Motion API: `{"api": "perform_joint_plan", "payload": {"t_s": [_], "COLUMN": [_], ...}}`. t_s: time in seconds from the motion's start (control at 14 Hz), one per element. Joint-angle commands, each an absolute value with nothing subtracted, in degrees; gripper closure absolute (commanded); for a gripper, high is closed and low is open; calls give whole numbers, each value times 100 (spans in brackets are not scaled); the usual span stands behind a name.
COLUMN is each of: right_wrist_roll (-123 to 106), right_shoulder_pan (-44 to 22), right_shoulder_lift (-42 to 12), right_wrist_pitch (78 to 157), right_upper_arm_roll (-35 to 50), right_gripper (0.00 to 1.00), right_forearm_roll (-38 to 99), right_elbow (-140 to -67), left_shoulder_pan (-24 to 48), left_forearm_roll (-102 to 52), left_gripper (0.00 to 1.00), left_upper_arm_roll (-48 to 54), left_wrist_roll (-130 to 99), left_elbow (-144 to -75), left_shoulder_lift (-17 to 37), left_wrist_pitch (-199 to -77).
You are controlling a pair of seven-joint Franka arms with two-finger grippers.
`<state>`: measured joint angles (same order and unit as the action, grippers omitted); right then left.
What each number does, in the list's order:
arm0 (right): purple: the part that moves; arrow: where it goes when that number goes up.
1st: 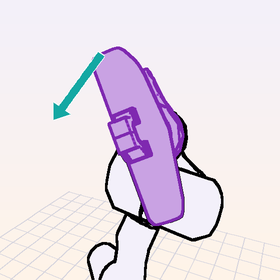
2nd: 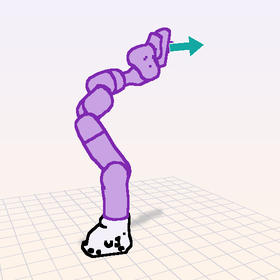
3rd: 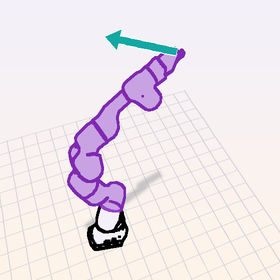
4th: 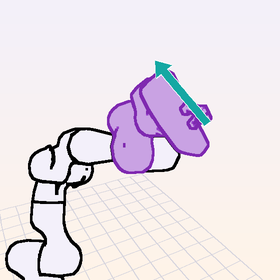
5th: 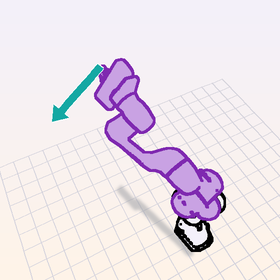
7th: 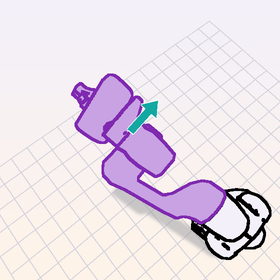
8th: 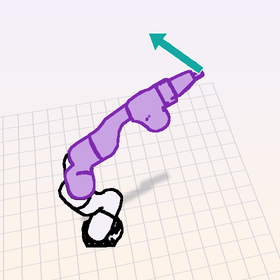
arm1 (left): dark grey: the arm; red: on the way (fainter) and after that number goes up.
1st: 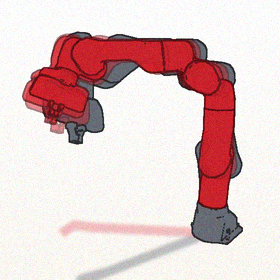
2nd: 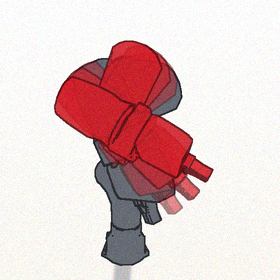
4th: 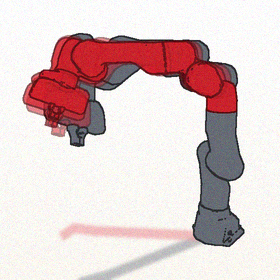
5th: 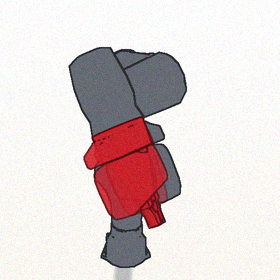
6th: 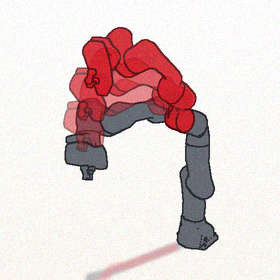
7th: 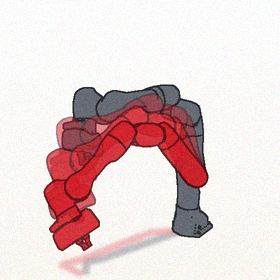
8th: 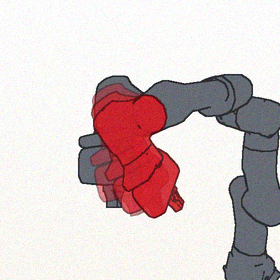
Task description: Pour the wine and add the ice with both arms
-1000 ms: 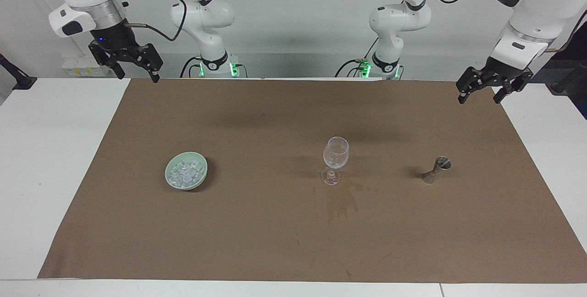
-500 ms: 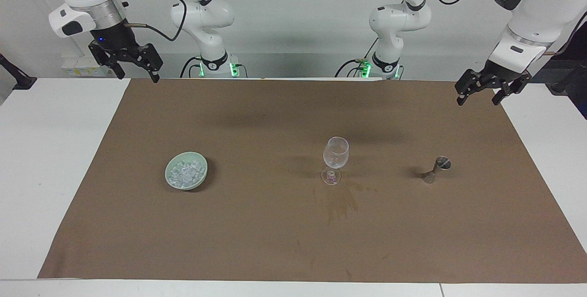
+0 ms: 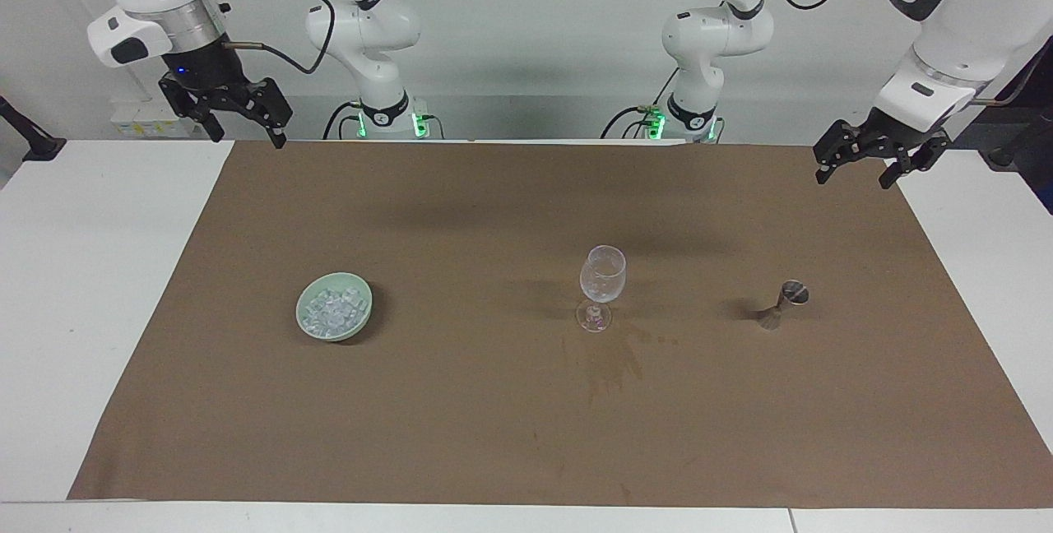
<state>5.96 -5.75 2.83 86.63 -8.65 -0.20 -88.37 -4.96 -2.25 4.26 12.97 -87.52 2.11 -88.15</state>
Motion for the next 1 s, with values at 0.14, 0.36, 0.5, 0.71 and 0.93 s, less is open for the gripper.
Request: {"api": "perform_joint_plan", "payload": {"t_s": [0.14,0.36,0.5,0.71,0.93], "right_wrist_roll": [580,580,580,580,580], "right_shoulder_pan": [-510,-518,-510,-510,-510], "right_shoulder_lift": [352,352,352,352,352], "right_wrist_pitch": [8719,8728,8719,8719,8719], "right_upper_arm_roll": [-835,-835,-835,-835,-835], "right_gripper": [0,0,0,0,0], "right_forearm_roll": [105,105,105,105,106], "right_elbow": [-8903,-8903,-8903,-8903,-8903], "left_shoulder_pan": [-1396,-1766,-2003,-2389,-2662], "left_forearm_roll": [-1123,-1485,-2044,-2862,-3523], "left_gripper": [0,0,0,0,0], "left_upper_arm_roll": [413,413,413,422,413], "left_wrist_roll": [3221,4610,5479,6746,8598], "left_elbow": [-8920,-9044,-9044,-9009,-8983], "left_shoulder_lift": [176,351,552,1245,1914], "left_wrist_pitch": [-8631,-8666,-8657,-8640,-8692]}}
